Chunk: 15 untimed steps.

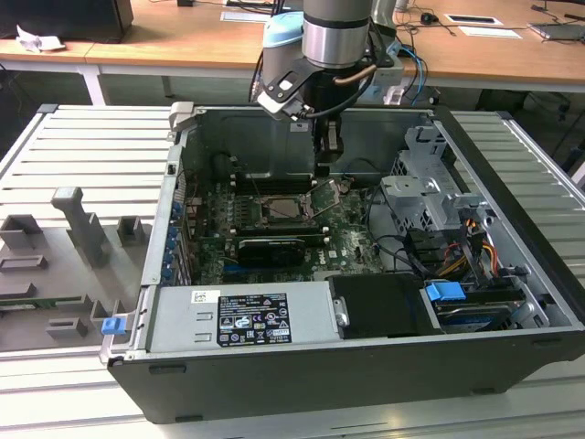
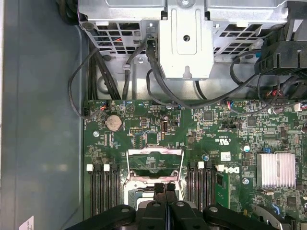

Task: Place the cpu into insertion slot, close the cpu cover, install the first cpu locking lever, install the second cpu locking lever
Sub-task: 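Close the cpu cover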

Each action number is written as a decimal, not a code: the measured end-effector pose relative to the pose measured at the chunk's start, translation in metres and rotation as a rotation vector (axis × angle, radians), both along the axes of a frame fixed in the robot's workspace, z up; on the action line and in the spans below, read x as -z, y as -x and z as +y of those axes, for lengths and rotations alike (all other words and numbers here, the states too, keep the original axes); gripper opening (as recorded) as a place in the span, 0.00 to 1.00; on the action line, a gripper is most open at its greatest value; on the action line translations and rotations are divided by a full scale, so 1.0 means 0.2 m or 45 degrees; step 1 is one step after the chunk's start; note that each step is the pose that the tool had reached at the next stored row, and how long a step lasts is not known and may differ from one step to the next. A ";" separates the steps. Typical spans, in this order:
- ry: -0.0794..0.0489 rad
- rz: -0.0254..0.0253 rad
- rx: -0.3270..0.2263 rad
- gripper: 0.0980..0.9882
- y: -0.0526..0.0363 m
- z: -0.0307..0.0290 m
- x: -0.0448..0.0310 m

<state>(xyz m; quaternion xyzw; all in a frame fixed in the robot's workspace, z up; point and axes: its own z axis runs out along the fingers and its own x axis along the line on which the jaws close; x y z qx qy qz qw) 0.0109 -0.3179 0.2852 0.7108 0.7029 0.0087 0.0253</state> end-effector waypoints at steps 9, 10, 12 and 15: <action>0.000 0.0000 0.000 0.01 -0.024 0.000 0.003; 0.000 0.0000 0.000 0.01 -0.027 0.000 0.003; 0.000 0.0000 0.000 0.01 -0.061 0.000 0.010; 0.000 -0.0001 0.000 0.01 -0.104 0.002 0.020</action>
